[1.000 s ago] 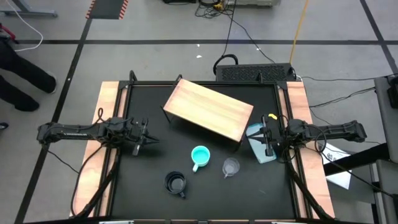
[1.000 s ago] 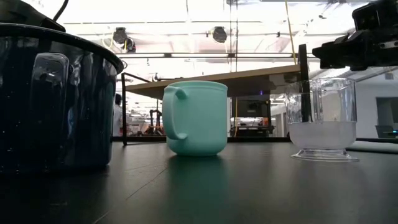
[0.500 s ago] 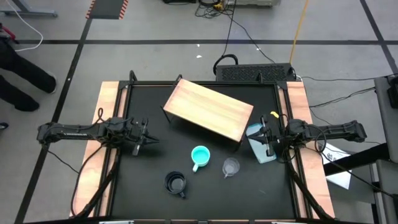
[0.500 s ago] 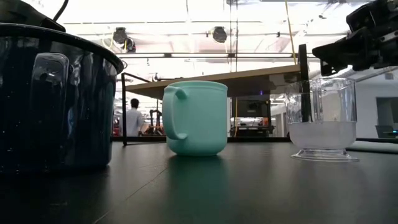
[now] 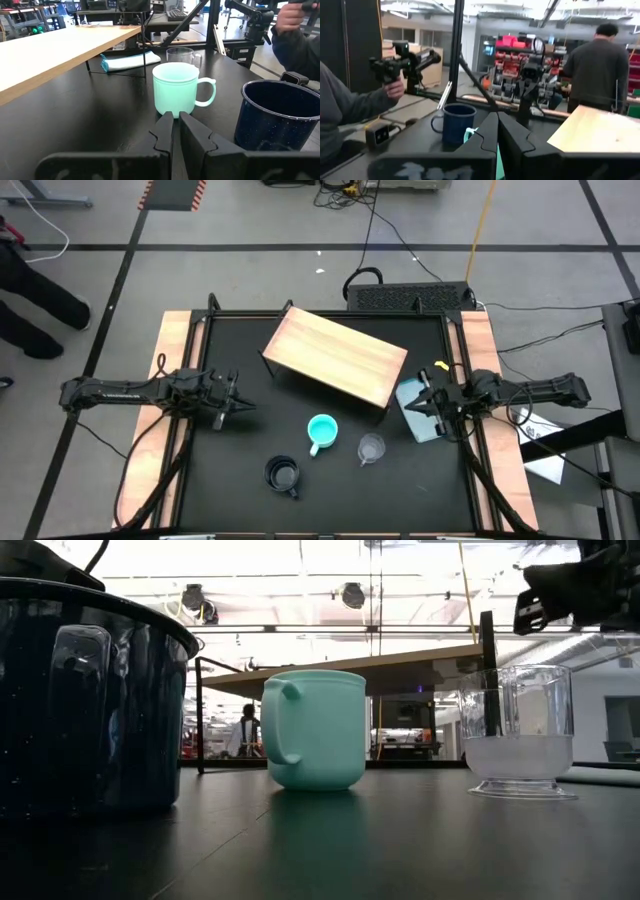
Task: Stack small to large cups/mugs on shelf
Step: Put the transparent mug on the shelf
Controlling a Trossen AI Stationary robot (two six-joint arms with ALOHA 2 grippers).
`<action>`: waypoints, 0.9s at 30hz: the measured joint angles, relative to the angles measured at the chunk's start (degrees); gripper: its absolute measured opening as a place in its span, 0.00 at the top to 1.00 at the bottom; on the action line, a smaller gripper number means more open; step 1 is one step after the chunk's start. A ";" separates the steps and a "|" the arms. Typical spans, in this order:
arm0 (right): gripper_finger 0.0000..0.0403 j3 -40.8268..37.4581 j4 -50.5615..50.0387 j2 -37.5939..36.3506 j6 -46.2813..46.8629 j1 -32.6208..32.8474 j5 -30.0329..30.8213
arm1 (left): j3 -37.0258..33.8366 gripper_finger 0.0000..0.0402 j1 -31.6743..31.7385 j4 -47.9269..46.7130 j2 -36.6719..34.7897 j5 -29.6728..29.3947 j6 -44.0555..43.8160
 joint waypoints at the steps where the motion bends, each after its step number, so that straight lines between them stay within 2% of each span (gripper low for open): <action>1: 1.00 0.79 -1.01 1.02 -0.29 0.00 -0.04 | 0.01 0.92 0.01 0.00 0.01 0.00 -0.01; 9: 1.00 10.27 -3.47 13.82 -5.05 3.63 -1.92 | 0.00 0.92 0.00 -0.03 0.01 0.01 -0.32; 14: 1.00 18.12 -9.25 22.60 -7.46 7.21 -1.64 | 0.02 0.92 0.01 -0.02 -0.01 0.01 -1.11; 19: 1.00 25.92 -15.22 27.63 -7.60 9.90 -1.29 | 0.00 0.92 0.01 -0.04 -0.01 0.01 -2.16; 27: 1.00 39.31 -33.23 32.85 -12.45 15.09 10.39 | 0.01 0.92 0.01 -0.07 -0.01 0.01 -2.16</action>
